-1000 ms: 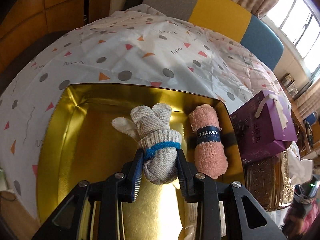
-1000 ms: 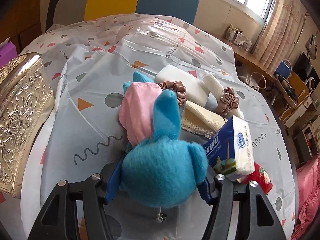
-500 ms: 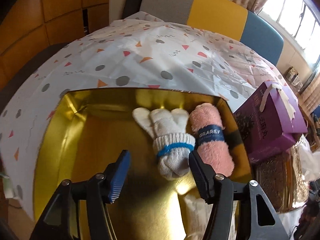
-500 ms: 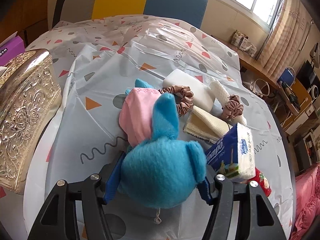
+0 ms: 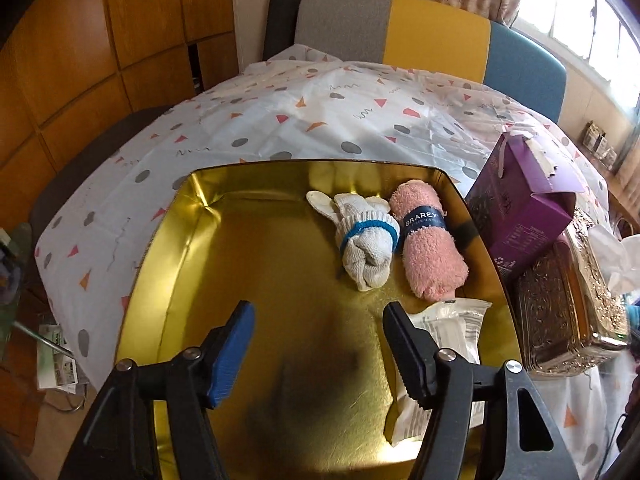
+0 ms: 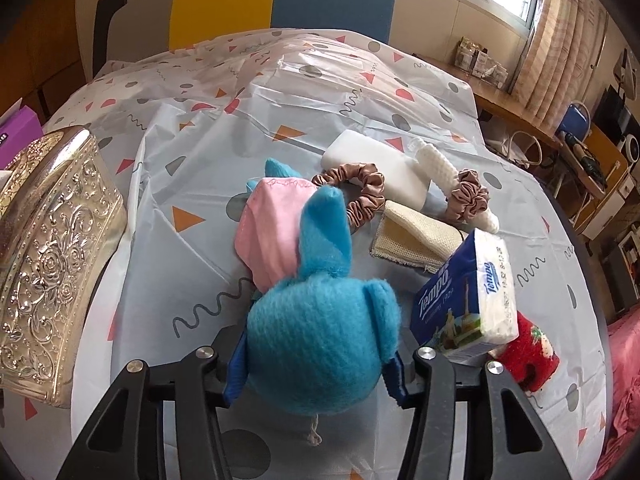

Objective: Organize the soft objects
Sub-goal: 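Carry the blue plush toy into the gold tray and open the right tool, then move the right tool back toward the red sock and tissue pack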

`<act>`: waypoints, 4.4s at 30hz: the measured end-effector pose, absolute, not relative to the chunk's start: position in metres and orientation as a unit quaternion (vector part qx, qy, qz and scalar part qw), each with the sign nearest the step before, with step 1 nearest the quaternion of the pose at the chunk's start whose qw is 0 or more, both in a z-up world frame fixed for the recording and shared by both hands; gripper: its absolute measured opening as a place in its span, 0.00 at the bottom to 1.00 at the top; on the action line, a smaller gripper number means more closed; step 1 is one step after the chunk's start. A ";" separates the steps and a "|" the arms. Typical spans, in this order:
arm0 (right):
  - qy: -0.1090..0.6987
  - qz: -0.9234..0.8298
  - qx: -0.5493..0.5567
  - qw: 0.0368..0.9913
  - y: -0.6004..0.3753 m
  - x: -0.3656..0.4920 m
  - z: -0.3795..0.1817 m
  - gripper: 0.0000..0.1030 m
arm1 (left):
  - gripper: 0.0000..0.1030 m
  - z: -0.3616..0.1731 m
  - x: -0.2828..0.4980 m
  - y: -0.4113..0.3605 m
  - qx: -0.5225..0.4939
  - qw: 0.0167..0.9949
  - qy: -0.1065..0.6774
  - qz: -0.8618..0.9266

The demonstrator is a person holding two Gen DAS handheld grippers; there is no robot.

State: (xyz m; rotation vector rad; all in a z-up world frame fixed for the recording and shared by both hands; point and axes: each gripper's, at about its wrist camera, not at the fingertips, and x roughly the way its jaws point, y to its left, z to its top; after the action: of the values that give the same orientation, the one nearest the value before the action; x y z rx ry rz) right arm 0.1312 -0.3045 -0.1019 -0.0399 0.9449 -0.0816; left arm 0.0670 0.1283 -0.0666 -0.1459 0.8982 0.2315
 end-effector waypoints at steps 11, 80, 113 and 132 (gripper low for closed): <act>0.469 0.005 0.021 0.883 -0.293 0.129 -0.100 0.50 | 0.66 -0.044 0.041 0.129 -0.050 0.909 0.396 0.123; 0.366 0.231 -0.035 0.901 -0.011 0.022 -0.006 0.68 | 0.73 -0.033 -0.009 0.198 -0.096 0.919 0.348 0.161; 0.280 -0.099 0.076 0.952 -0.308 0.046 0.041 0.68 | 0.73 -0.030 -0.001 0.148 -0.054 0.927 0.357 0.105; 0.326 -0.243 0.326 0.854 -0.458 0.016 -0.039 0.68 | 0.73 0.026 0.014 0.029 0.012 0.944 0.324 -0.061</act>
State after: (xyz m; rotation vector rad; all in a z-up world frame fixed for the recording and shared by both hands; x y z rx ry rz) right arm 0.0164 -0.4579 -0.0392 0.6863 0.6852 -0.5105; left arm 0.0140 0.0286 0.0261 0.0249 0.6596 -0.1246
